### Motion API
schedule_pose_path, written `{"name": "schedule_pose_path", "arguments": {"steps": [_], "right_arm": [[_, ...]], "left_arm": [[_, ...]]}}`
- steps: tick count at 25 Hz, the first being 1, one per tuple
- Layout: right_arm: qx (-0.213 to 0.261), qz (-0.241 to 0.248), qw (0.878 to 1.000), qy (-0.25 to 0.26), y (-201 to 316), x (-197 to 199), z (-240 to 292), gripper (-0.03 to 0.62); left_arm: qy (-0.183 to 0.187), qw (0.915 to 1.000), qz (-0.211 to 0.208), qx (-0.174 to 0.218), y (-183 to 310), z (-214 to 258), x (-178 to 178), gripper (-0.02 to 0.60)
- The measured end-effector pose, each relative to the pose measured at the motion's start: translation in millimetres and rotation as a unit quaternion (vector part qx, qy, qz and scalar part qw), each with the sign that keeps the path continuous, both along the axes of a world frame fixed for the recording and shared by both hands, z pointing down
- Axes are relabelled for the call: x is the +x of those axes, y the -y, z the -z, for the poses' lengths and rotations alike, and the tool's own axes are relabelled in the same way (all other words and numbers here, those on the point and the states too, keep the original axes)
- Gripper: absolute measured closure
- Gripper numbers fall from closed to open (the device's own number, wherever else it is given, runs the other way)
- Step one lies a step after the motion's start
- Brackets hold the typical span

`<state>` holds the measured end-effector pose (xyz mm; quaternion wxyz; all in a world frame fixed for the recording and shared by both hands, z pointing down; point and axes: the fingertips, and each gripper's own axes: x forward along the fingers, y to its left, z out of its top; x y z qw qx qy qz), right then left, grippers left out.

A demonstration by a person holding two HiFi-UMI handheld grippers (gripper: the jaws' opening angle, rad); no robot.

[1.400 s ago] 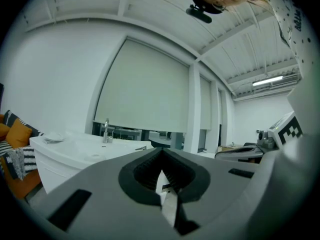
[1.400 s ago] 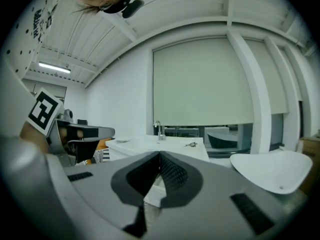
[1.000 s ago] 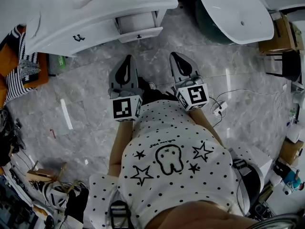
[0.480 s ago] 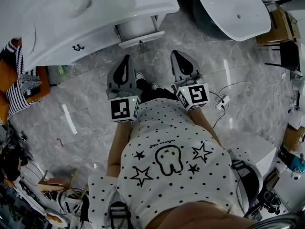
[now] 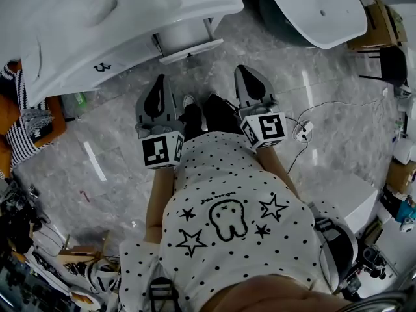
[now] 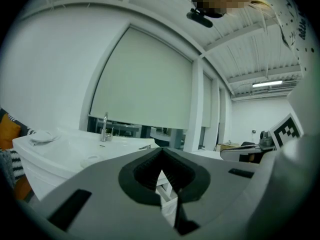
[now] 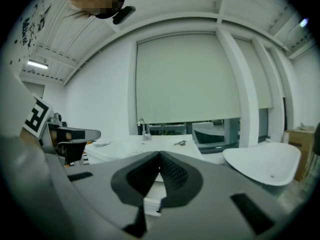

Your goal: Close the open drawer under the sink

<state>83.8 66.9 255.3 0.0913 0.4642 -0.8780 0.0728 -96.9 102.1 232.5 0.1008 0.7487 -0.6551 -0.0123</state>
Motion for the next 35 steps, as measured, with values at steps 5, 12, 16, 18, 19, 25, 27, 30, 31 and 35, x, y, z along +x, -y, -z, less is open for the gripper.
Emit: {"name": "schedule_pose_path", "arguments": {"steps": [5, 12, 16, 18, 19, 25, 27, 30, 31, 35], "right_arm": [[-0.018, -0.002, 1.0, 0.007, 15.6, 4.4, -3.3, 0.58], [-0.028, 0.027, 0.999, -0.005, 83.2, 39.0, -16.2, 0.58], [-0.033, 0.042, 0.999, -0.007, 131.2, 60.2, -30.9, 0.58], [-0.031, 0.053, 0.998, -0.006, 136.3, 55.5, -29.6, 0.58], [-0.029, 0.06, 0.998, -0.005, 136.5, 51.5, -27.7, 0.58], [-0.022, 0.085, 0.996, -0.009, 141.1, 36.5, -15.2, 0.58], [-0.022, 0.089, 0.996, -0.011, 141.6, 34.7, -14.9, 0.58], [-0.024, 0.09, 0.996, -0.011, 141.7, 32.9, -16.0, 0.58], [-0.024, 0.091, 0.996, -0.01, 141.8, 32.5, -15.8, 0.58], [-0.022, 0.087, 0.996, -0.006, 143.2, 32.0, -11.2, 0.58]], "left_arm": [[-0.003, 0.9998, 0.015, -0.013, 11.3, -4.5, -1.3, 0.577], [0.005, 0.9984, 0.053, -0.02, 68.9, -11.2, 22.0, 0.577], [0.01, 0.997, 0.076, -0.016, 112.1, -19.3, 36.6, 0.577], [0.012, 0.9961, 0.087, -0.013, 114.9, -17.7, 31.7, 0.577], [0.013, 0.9956, 0.092, -0.011, 113.6, -15.8, 28.0, 0.577], [0.017, 0.9931, 0.116, -0.005, 107.8, -4.7, 11.8, 0.577], [0.017, 0.9925, 0.121, -0.006, 105.6, -5.3, 9.8, 0.577], [0.015, 0.9924, 0.122, -0.012, 103.5, -8.3, 9.2, 0.577], [0.015, 0.9926, 0.12, -0.012, 103.7, -8.4, 9.7, 0.577], [0.017, 0.994, 0.107, -0.011, 107.2, -3.9, 12.4, 0.577]]}}
